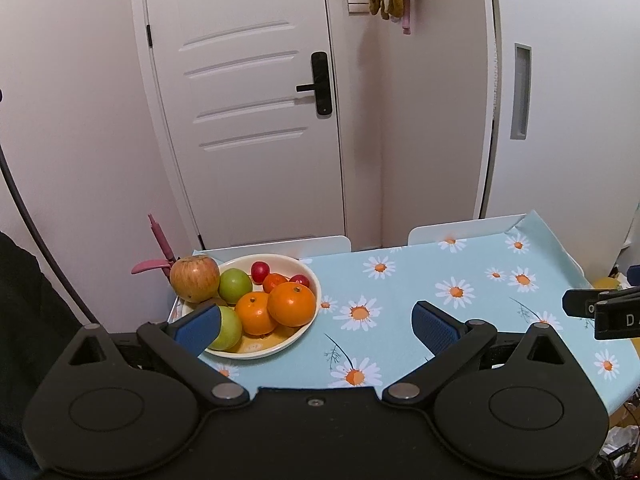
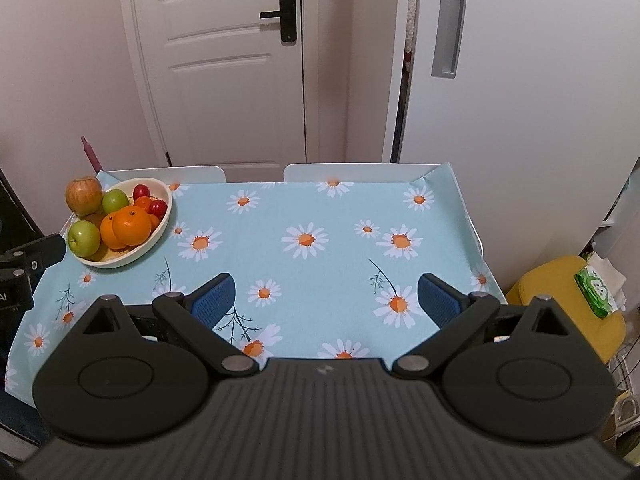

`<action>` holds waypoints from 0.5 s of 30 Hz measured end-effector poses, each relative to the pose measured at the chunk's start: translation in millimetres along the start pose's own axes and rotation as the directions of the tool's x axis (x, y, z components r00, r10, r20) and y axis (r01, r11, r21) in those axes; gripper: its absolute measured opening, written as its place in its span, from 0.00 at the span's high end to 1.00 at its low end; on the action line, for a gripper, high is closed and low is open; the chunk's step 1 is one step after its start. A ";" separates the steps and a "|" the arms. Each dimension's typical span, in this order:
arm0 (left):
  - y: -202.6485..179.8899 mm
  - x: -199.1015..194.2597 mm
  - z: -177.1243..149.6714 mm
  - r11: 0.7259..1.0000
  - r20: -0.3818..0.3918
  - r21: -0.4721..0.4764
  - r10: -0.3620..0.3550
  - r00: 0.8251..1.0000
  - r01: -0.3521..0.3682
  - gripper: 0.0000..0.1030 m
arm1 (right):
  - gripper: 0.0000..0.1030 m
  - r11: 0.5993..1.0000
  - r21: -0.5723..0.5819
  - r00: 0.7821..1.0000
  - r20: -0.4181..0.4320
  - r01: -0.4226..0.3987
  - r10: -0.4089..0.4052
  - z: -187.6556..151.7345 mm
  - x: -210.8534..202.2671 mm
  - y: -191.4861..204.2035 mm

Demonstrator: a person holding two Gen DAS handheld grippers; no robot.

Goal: Organize fruits

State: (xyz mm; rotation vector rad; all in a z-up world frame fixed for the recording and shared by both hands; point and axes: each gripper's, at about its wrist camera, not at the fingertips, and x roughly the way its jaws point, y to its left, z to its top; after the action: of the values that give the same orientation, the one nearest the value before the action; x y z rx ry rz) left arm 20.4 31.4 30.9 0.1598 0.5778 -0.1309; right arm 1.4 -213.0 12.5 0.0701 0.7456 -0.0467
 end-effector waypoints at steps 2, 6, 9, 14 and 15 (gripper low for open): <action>-0.1 0.4 0.0 1.000 -0.001 0.000 0.001 1.000 -0.001 0.00 | 0.00 1.000 0.001 1.000 -0.004 0.000 0.000 0.2 1.2 0.6; 0.4 0.5 -0.4 1.000 -0.002 -0.001 0.002 1.000 -0.002 0.00 | 0.00 1.000 -0.002 1.000 -0.011 0.000 0.000 1.1 3.9 2.0; 2.4 2.1 0.9 1.000 -0.004 -0.004 0.006 1.000 -0.006 0.00 | 0.00 1.000 -0.001 1.000 -0.013 0.000 0.000 1.2 4.2 2.3; 3.9 5.4 2.2 1.000 -0.008 -0.009 0.008 1.000 -0.008 0.00 | 0.00 1.000 -0.001 1.000 -0.017 -0.001 0.001 1.4 6.0 3.9; 4.2 6.2 2.5 1.000 -0.009 -0.009 0.008 1.000 -0.008 0.00 | 0.00 1.000 -0.001 1.000 -0.016 0.000 0.000 1.6 5.7 3.2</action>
State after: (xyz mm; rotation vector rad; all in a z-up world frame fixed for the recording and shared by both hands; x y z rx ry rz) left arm 27.6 34.5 30.0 0.1540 0.5870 -0.1201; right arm 6.9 -210.1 9.9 0.0699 0.7618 -0.0454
